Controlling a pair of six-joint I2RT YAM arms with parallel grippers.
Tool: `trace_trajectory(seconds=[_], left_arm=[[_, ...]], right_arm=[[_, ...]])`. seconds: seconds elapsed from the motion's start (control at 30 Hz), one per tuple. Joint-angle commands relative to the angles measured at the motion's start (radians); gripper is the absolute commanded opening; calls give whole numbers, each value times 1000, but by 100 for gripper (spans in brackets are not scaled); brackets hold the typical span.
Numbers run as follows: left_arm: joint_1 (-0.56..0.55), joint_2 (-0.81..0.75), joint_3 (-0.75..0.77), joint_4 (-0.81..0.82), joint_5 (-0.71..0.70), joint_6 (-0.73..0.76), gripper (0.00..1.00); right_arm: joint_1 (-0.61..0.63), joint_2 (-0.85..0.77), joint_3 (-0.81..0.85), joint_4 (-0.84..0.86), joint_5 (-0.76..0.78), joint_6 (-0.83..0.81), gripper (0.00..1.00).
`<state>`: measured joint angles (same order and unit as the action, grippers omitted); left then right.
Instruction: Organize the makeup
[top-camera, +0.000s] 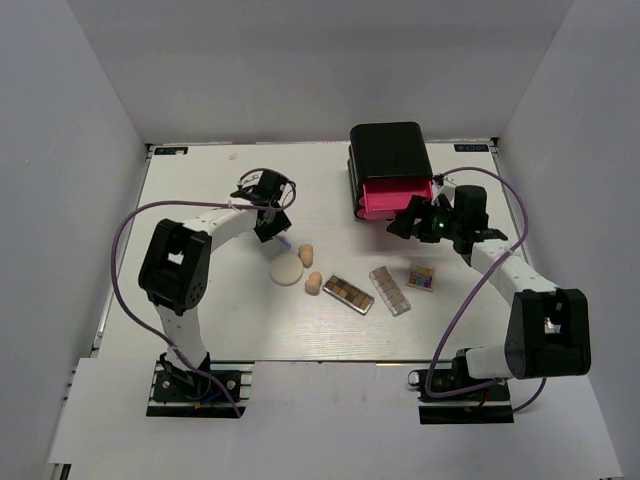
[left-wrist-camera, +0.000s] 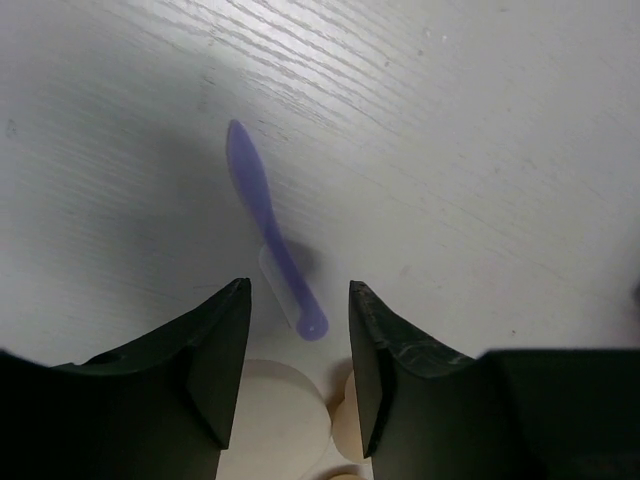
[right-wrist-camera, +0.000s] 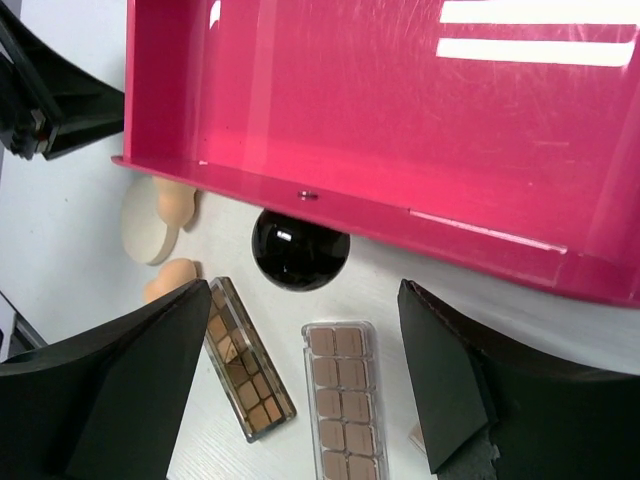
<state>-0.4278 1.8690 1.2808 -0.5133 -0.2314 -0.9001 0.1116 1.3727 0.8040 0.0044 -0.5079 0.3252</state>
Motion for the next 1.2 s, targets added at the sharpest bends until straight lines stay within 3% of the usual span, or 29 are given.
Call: trace_trajectory(seconds=[0.0,0.27,0.63,0.7,0.83,0.97,1.17], left_arm=[[0,21,89,-109,-68,-17,53],[9,160,247,-246,-118,-3,48],[9,243,292,-298,-117,13,45],[9,263,296,-309,-108,20,40],[9,282,293,-327,-98,38,20],[9,269,275,-321,-85,41,11],[-2,151,287,-239,-37,49,6]], right_arm=[[-4,-47,-23,3,-15,-47,81],[-4,-113,-81,2,-15,-95,81],[-6,-159,-120,12,-7,-115,82],[-6,-161,-121,14,-9,-115,82],[-6,-170,-123,14,-7,-118,82],[-7,-184,-131,9,0,-121,82],[-6,-202,-144,3,2,-133,84]])
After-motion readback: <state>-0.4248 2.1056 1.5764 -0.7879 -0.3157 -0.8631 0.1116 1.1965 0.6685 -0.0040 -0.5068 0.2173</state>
